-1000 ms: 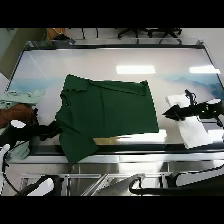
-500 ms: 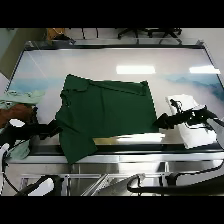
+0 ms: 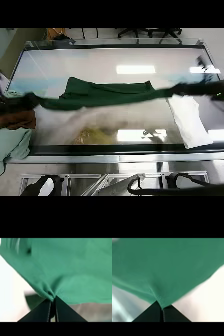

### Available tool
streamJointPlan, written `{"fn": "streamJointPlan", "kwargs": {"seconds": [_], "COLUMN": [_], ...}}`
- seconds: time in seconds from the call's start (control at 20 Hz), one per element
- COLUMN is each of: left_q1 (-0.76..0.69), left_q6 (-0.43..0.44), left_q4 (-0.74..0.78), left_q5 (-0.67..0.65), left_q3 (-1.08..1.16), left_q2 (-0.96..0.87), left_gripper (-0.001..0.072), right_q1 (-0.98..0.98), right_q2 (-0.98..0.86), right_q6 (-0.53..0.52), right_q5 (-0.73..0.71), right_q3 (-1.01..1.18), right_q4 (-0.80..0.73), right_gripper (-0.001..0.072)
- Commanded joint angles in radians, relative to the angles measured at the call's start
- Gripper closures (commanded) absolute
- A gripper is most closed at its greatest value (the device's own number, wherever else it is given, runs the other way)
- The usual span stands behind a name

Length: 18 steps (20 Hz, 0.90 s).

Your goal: Fold the shirts.

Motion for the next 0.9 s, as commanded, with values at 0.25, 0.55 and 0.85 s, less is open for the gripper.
{"fn": "streamJointPlan", "kwargs": {"seconds": [0.25,0.55,0.85], "left_q1": [0.094,0.150,-0.180], "left_q6": [0.005,0.005,0.068], "left_q4": [-0.044,-0.007,0.067], "left_q5": [0.099,-0.054,-0.055], "left_q3": [0.739,0.752,0.439], "left_q2": [0.271,0.164,-0.171], "left_gripper": [0.0691,0.0690,0.0690], "right_q1": [-0.032,-0.032,0.041], "right_q2": [0.354,0.288,-0.029], "right_q6": [-0.058,-0.017,-0.004], "right_q5": [-0.404,-0.330,-0.208], "right_q3": [0.494,0.483,0.269], "right_q4": [0.029,-0.002,-0.004], "right_gripper": [0.0696,0.0697,0.0697]}}
